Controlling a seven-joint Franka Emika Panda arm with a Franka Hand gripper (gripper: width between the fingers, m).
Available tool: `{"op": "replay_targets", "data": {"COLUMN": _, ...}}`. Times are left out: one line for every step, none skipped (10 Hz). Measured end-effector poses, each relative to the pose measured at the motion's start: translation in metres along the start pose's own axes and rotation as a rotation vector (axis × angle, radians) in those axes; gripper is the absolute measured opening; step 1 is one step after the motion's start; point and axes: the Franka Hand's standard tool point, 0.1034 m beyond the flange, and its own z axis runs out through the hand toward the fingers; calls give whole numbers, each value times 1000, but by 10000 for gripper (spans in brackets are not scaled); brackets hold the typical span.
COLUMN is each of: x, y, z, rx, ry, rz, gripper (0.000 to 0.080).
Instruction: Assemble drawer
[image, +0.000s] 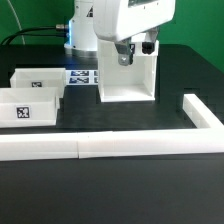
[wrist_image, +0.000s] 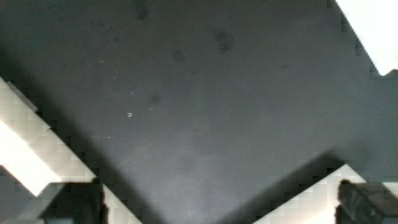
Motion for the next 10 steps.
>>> {"op": "replay_targets", "data": {"x": 0, "y": 0, "z": 0, "rx": 0, "ry": 0, "rz": 0, "gripper": 650}}
{"op": "replay_targets", "data": {"x": 0, "y": 0, "z": 0, "rx": 0, "ry": 0, "rz": 0, "gripper": 650}}
{"op": "replay_targets", "data": {"x": 0, "y": 0, "z": 0, "rx": 0, "ry": 0, "rz": 0, "gripper": 650}}
{"op": "replay_targets", "data": {"x": 0, "y": 0, "z": 0, "rx": 0, "ry": 0, "rz": 0, "gripper": 650}}
{"op": "replay_targets", "data": {"x": 0, "y": 0, "z": 0, "rx": 0, "ry": 0, "rz": 0, "gripper": 650}}
{"op": "replay_targets", "data": {"x": 0, "y": 0, "z": 0, "rx": 0, "ry": 0, "rz": 0, "gripper": 650}}
{"op": "replay_targets", "data": {"x": 0, "y": 0, "z": 0, "rx": 0, "ry": 0, "rz": 0, "gripper": 650}}
{"op": "replay_targets", "data": {"x": 0, "y": 0, "z": 0, "rx": 0, "ry": 0, "rz": 0, "gripper": 650}}
{"op": "replay_targets", "data": {"x": -1, "y": -1, "z": 0, "rx": 1, "ry": 0, "rz": 7, "gripper": 650}}
{"op": "replay_targets", "data": {"x": -9, "y": -8, "z": -3, "rx": 4, "ry": 3, "rz": 85, "gripper": 650}}
